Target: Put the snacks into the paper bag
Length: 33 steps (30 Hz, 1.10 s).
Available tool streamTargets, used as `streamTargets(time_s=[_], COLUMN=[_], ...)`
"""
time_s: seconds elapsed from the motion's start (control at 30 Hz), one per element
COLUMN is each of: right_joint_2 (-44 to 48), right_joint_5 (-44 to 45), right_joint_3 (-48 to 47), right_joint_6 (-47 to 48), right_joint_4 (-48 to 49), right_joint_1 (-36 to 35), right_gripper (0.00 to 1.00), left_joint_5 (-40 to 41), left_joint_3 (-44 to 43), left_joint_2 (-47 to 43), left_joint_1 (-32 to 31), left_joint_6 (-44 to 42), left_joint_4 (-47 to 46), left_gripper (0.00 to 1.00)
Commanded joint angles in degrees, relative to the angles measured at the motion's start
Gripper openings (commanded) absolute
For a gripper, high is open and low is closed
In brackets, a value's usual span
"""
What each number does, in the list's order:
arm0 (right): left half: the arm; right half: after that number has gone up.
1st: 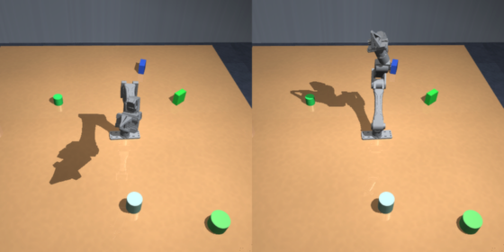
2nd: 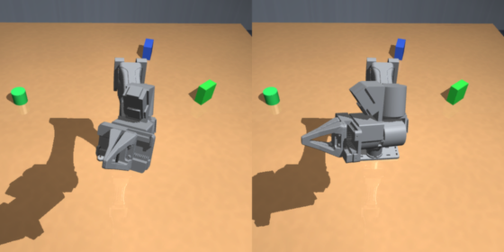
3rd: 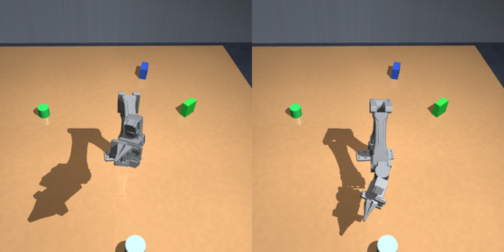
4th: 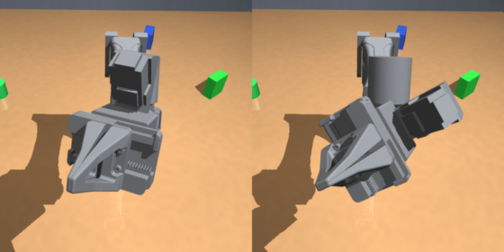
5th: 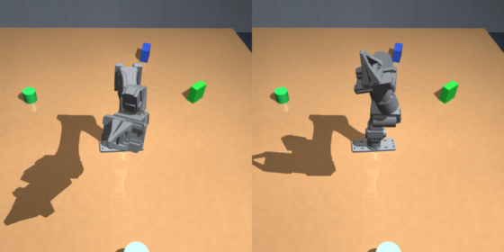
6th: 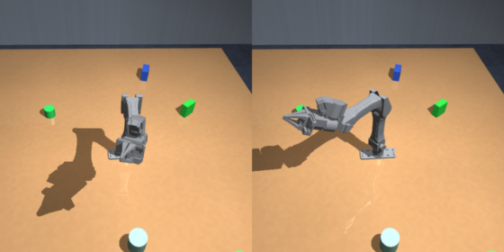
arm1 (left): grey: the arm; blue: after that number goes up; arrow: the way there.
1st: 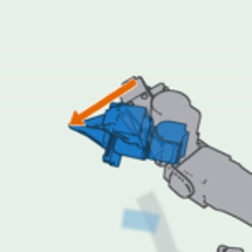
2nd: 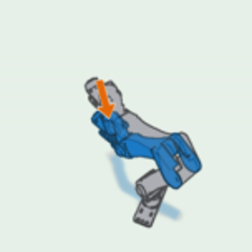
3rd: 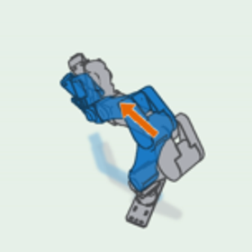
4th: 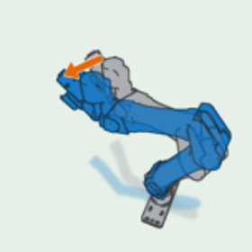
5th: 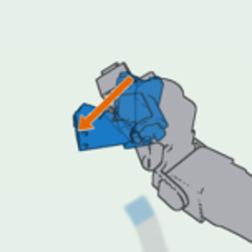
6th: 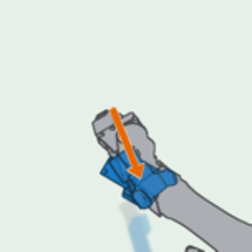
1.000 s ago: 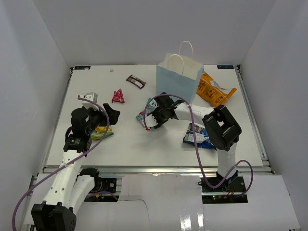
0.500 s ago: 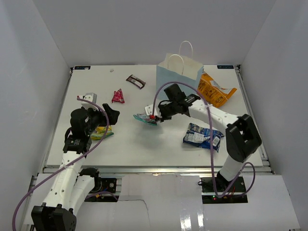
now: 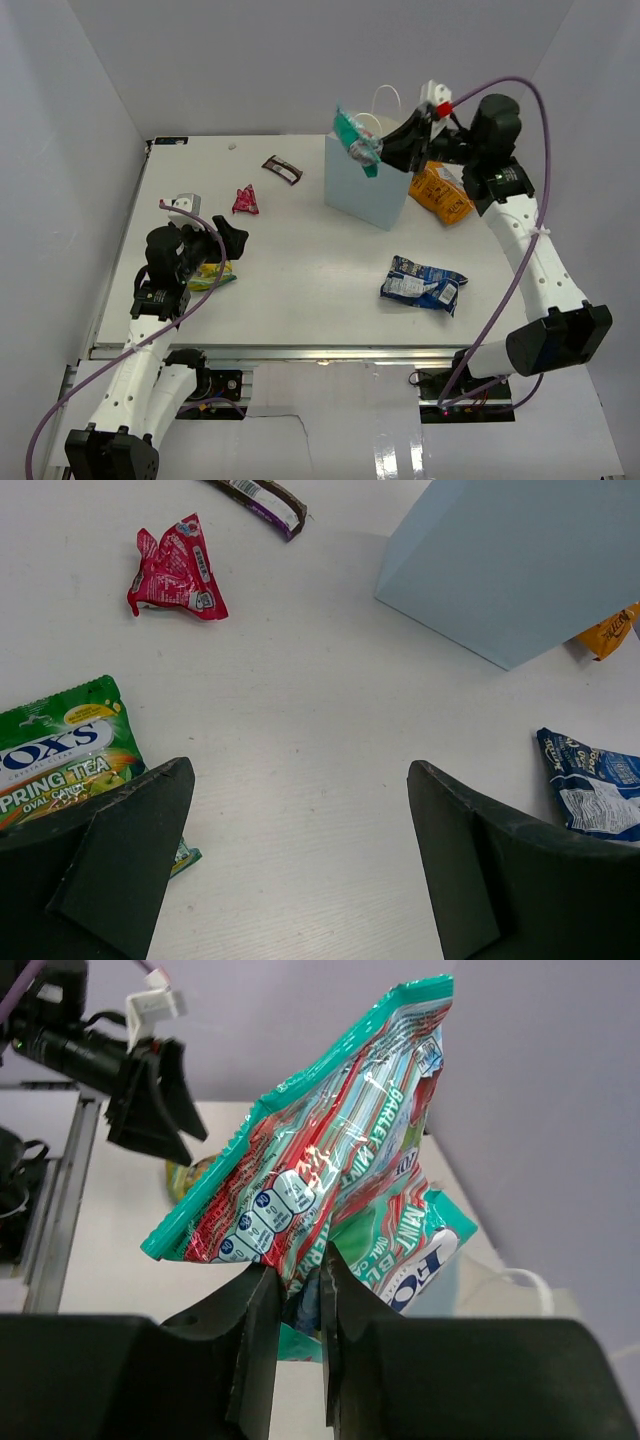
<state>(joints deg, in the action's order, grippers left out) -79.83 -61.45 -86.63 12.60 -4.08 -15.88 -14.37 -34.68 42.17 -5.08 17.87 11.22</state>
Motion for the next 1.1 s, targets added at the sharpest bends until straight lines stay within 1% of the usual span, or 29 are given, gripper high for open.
streamTargets(time_s=[0.0,0.03,0.07,0.2,0.3,0.43,0.53,0.6,0.73,0.77,0.83,0.87,0.93,0.97,1.07], right_joint_2=[-1.1,-1.7,-2.5,-7.5,-10.9,-13.4,-14.9,-15.7,-17.5,-17.8,-18.0,-17.8,-17.6,-17.0,-15.1], right_joint_5=[-6.2,-5.5,-4.9,-2.1,-3.0,-3.3,-4.0,-3.8,-3.6,-3.6,-2.9,-2.6,-1.5,-0.8,1.3], right_joint_3=[-2.7,-3.2,-3.8,-8.2,-10.2,-9.3,-6.3,-4.2,-3.2,-2.9,-2.6,-2.6,-2.8,-2.9,-2.9], right_joint_6=[-27.4,-34.2,-36.1,-38.7,-39.2,-35.0,-32.4,-28.5,-21.9,-21.1,-18.2,-17.2,-15.0,-14.3,-13.0], right_joint_4=[29.8,32.9,34.9,36.0,36.0,32.5,31.1,28.5,21.5,20.5,17.1,15.8,12.4,10.4,7.7], right_joint_1=[6.1,7.3,9.8,14.6,15.2,15.2,15.2,15.2,15.2,15.2,15.2,15.2,15.3,15.2,15.2], right_gripper=[0.08,0.08,0.08,0.08,0.08,0.08,0.08,0.08,0.09,0.15,0.24,0.32,0.39,0.51,0.63], left_joint_5=[0.2,0.2,0.3,0.4,0.4,0.4,0.3,0.1,-0.3,-0.5,-0.8,-0.6,0.3,0.3,0.6], left_joint_3=[-2.1,-2.1,-2.1,-2.0,-2.1,-2.0,-2.0,-2.0,-1.9,-1.9,-1.9,-1.9,-2.0,-2.1,-3.6], left_joint_2=[-0.3,-0.3,-0.3,-0.2,-0.1,-0.1,0.1,0.2,0.6,0.8,2.2,2.7,5.0,5.9,10.2], left_joint_1=[0.2,0.2,0.2,0.2,0.2,0.2,0.2,0.2,0.2,0.2,0.2,0.2,0.2,0.2,0.2], left_joint_6=[-0.3,-0.3,-0.3,-0.3,-0.3,-0.3,-0.3,-0.3,-0.2,-0.1,0.8,1.4,3.8,4.6,9.4], left_joint_4=[0.0,0.0,0.0,0.0,0.0,0.0,0.0,0.0,-0.2,-0.5,-0.8,-0.9,-1.1,-1.2,-1.2], left_gripper=[0.98,0.98,0.98,0.98,0.98,0.98,0.98,0.98,0.98,0.98,0.98,0.98,0.98,0.98,0.98])
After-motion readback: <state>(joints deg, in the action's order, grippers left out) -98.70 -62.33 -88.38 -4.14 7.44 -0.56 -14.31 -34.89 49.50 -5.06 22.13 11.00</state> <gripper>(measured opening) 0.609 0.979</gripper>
